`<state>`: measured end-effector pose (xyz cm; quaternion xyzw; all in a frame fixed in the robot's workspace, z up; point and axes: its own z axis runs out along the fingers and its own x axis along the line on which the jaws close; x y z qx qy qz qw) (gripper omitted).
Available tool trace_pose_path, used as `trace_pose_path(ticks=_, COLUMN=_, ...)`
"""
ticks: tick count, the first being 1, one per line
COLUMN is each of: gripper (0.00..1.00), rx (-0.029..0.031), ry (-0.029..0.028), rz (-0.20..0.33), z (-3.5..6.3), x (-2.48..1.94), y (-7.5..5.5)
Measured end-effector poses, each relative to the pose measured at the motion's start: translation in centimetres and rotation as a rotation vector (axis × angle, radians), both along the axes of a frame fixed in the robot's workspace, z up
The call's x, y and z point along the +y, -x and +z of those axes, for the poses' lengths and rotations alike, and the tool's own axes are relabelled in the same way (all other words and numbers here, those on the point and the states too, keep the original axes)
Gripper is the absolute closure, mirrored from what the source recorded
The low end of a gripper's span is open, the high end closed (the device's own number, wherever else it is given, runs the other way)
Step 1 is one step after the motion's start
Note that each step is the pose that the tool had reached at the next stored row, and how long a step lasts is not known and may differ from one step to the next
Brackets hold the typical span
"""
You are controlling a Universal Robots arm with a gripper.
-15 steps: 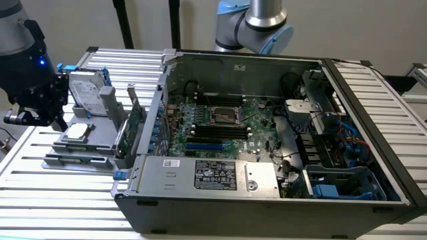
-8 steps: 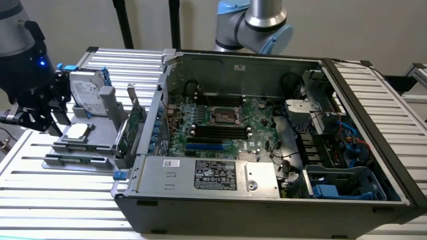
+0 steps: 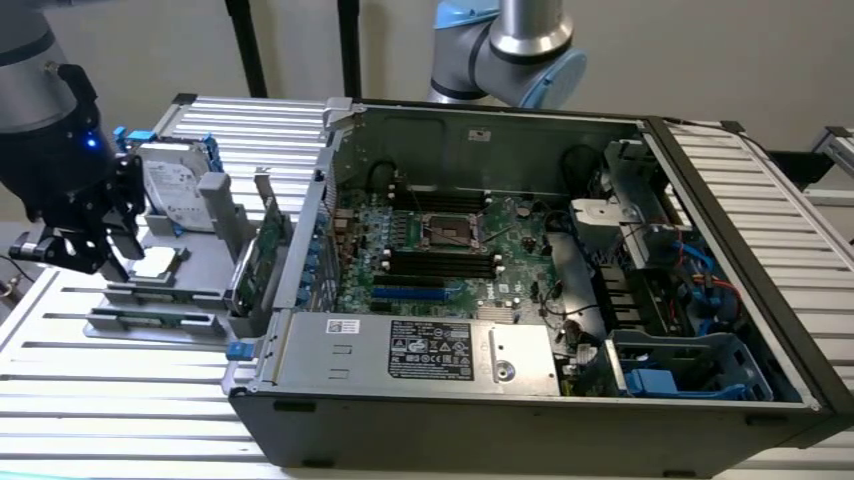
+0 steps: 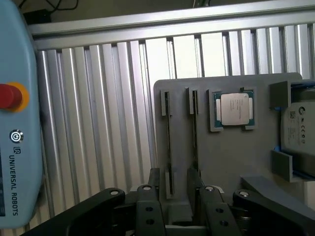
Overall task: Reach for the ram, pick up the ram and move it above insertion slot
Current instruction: 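Pick up the ram and move it above insertion slot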
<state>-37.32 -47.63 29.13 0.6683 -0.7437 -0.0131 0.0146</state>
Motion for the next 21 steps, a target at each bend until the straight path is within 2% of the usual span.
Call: trace_pose_path(ticks=21, gripper=0.64, rx=0.0, ry=0.0, rz=0.0, z=-3.81, x=0.0, y=0.4)
